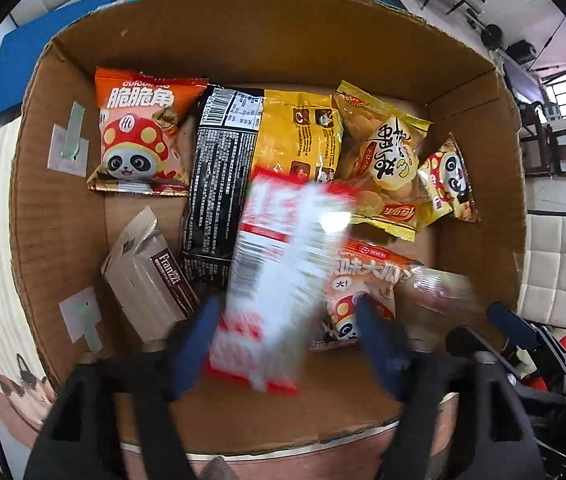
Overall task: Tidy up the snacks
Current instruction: 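Carry both packets into the box and open both tools, then grasp the watermelon candy bag with left tool while right tool grasps dark red bag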
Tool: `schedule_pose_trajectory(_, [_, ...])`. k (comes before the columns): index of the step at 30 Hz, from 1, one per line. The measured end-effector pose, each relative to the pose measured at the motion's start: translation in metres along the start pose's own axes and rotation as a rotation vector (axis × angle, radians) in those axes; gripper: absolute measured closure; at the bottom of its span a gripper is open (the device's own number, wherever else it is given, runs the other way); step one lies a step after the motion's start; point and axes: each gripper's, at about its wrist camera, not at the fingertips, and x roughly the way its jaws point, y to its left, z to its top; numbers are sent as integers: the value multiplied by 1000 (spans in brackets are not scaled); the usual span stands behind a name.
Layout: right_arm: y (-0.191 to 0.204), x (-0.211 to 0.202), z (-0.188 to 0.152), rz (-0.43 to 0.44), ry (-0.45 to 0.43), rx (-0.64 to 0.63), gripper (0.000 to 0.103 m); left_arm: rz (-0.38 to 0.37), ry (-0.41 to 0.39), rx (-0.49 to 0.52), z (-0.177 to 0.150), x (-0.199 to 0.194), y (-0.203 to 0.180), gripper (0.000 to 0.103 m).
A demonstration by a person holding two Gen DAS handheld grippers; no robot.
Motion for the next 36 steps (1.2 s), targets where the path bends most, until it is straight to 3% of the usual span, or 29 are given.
schedule_pose_trajectory(1, [2,-1,0,-4,2,0,14,-5,-4,-1,-1,-1,1,15])
schedule_pose_trajectory(2, [3,-1,0,-6,3,1,12,-7,-5,-3,-3,-3,1,14])
schedule_pose_trajectory(10, [8,-9,-3,-24,-2,-16,10,-18,-57,18,-21,-28,1,13])
schedule_pose_trajectory(17, [19,-41,-19,-46,-77,-68,8,51,-282,87,-47,-78,-7,13])
schedule_pose_trajectory(23, [26,-76,-50,-26,-150,-94,7,78,-408,117,-84,-115,-14,13])
schedule_pose_trajectory(26, [20,-87,-74,-10,-155,-75,7,74,-419,122,-104,-119,-19,13])
schedule_pose_trajectory(31, [-22,-92,-130,5,-117,28,7,79,-406,116,-148,-107,-23,13])
schedule_pose_trajectory(36, [-88,-69,-191,-33,-39,194,7,100,-297,122,-189,-64,-33,13])
